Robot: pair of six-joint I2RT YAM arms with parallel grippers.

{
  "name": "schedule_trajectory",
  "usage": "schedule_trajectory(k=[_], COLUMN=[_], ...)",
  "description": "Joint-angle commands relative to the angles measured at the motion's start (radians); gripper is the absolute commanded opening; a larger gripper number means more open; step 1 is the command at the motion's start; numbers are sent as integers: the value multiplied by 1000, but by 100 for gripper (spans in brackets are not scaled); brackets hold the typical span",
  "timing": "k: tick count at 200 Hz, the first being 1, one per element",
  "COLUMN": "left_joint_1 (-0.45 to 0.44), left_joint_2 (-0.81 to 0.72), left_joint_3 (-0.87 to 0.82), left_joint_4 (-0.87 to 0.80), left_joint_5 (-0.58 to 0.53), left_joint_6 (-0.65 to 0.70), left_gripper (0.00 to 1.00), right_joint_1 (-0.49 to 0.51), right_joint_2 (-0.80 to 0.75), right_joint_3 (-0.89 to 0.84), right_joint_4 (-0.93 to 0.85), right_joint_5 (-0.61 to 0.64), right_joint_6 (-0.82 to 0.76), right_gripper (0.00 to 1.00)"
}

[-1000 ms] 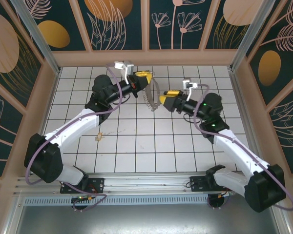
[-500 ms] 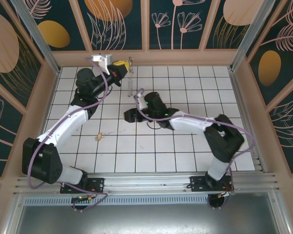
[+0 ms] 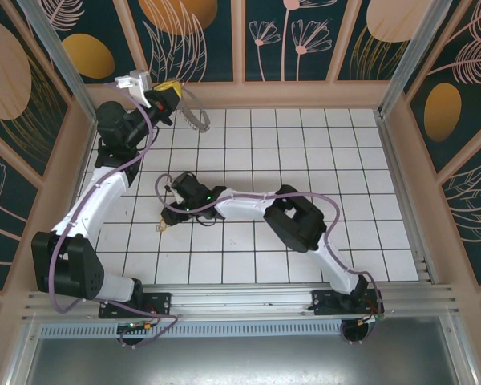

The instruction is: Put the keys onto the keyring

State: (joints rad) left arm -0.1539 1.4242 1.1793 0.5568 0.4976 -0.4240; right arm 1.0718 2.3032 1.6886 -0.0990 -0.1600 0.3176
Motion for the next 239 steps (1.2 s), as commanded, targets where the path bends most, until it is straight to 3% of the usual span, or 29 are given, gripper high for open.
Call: schedule_trajectory(k=[1, 65, 110, 174, 239], left_joint_1=[18, 30, 31, 31, 31], left_joint_2=[-8, -2, -3, -2, 7], left_joint_3=[40, 45, 46, 51, 54], left_joint_4=[35, 40, 44, 51, 59], left_joint_5=[28, 42, 47, 57, 81], left_joint_6=[-19, -24, -33, -41, -56], left_gripper=[0, 0, 0, 0, 0], right_joint_1=[29, 104, 125, 149, 123], right_joint_2=[43, 176, 206, 139, -24], right_joint_3=[88, 265, 278, 137, -116], right_joint_4=[-75, -195, -220, -185, -86], right_joint_5=[57, 203, 254, 356, 415], right_joint_6=[-60, -171, -188, -191, -154], right_gripper=[61, 65, 63, 21, 4])
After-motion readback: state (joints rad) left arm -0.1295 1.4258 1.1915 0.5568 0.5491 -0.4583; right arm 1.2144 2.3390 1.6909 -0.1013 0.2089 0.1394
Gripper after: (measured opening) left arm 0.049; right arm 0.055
